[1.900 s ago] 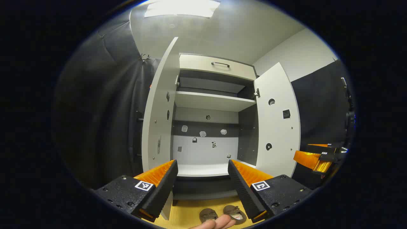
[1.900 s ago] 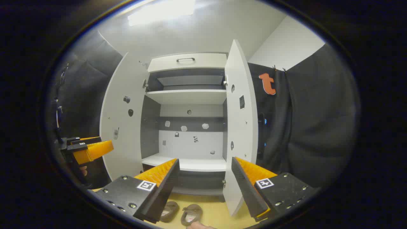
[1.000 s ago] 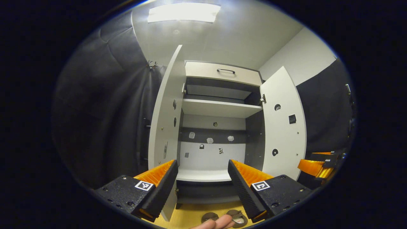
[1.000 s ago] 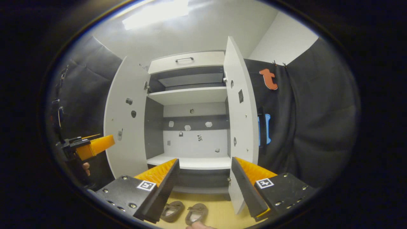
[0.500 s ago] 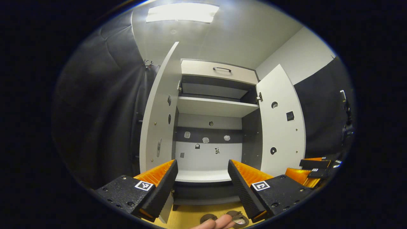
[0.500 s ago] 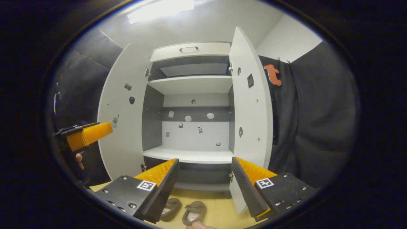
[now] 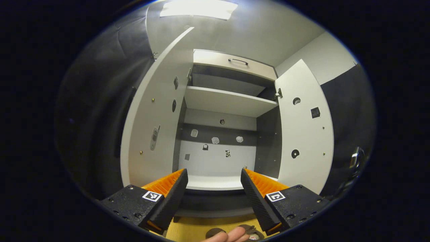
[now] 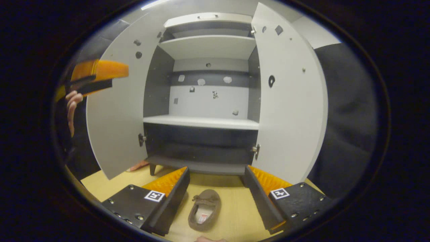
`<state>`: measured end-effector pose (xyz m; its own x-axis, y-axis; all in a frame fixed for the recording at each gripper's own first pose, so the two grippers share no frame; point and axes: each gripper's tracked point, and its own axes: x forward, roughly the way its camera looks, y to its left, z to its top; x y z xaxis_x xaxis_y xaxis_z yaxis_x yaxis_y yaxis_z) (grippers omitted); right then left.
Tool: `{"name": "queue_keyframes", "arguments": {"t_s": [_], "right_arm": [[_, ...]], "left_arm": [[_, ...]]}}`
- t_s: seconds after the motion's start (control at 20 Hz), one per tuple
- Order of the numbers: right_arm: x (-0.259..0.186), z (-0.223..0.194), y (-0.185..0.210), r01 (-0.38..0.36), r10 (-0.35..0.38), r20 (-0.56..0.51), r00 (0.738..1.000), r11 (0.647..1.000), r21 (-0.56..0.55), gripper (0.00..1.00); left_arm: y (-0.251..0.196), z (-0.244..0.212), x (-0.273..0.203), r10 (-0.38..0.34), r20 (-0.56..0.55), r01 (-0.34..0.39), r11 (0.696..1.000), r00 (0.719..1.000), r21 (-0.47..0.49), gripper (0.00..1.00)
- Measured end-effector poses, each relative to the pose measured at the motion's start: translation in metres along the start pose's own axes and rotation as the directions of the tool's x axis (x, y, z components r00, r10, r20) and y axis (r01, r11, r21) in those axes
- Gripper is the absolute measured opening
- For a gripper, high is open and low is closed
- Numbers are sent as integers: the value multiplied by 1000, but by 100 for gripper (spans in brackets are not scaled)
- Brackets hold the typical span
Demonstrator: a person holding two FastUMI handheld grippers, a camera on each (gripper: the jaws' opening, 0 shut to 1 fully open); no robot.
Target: Grab one shoe with the right hand and put it into the shoe cabinet, grab the other shoe with the left hand and put it into the shoe cabinet; then close the right door with the right hand and the left door with the left hand.
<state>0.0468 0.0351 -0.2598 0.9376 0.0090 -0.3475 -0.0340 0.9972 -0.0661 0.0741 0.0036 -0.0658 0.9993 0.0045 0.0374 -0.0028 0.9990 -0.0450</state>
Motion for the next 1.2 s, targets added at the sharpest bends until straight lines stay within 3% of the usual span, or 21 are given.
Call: {"name": "queue_keyframes", "arguments": {"t_s": [0.1,0.15,0.35,0.5,0.65,0.7,0.75,0.9,1.0,1.15,1.2], "right_arm": [[14,-47,5,8,-8,-97,995,1000,0,98],[19,-66,11,2,-1,-137,991,1000,8,94],[32,-133,37,-45,42,-283,958,999,-4,98],[43,-174,47,-36,51,-401,915,998,46,85],[65,-181,56,-43,76,-418,905,995,88,83],[70,-185,58,-32,70,-439,896,995,93,58],[75,-192,64,-44,89,-461,883,993,107,48],[84,-204,60,-57,64,-484,873,998,29,51],[84,-206,61,-108,84,-467,880,994,-24,29],[88,-207,58,-110,83,-441,894,993,-34,32],[85,-204,59,-116,107,-436,894,993,5,20]], "left_arm": [[5,-11,13,9,-29,-9,1000,1000,-4,96],[7,-17,16,12,-30,-12,1000,999,-13,97],[1,-30,25,-28,-78,27,1000,997,-9,96],[-4,-23,27,-55,-46,55,998,997,-9,96],[-7,-25,35,-67,-31,67,998,997,18,96],[-6,-28,39,-62,-38,63,998,997,20,96],[-5,-32,41,-58,-45,59,998,997,22,96],[2,-41,51,-41,-69,44,998,997,33,96],[3,-48,58,-47,-86,51,998,995,45,96],[1,-65,70,-72,-132,77,997,989,33,96],[-1,-69,74,-74,-143,79,996,987,30,96]]}}
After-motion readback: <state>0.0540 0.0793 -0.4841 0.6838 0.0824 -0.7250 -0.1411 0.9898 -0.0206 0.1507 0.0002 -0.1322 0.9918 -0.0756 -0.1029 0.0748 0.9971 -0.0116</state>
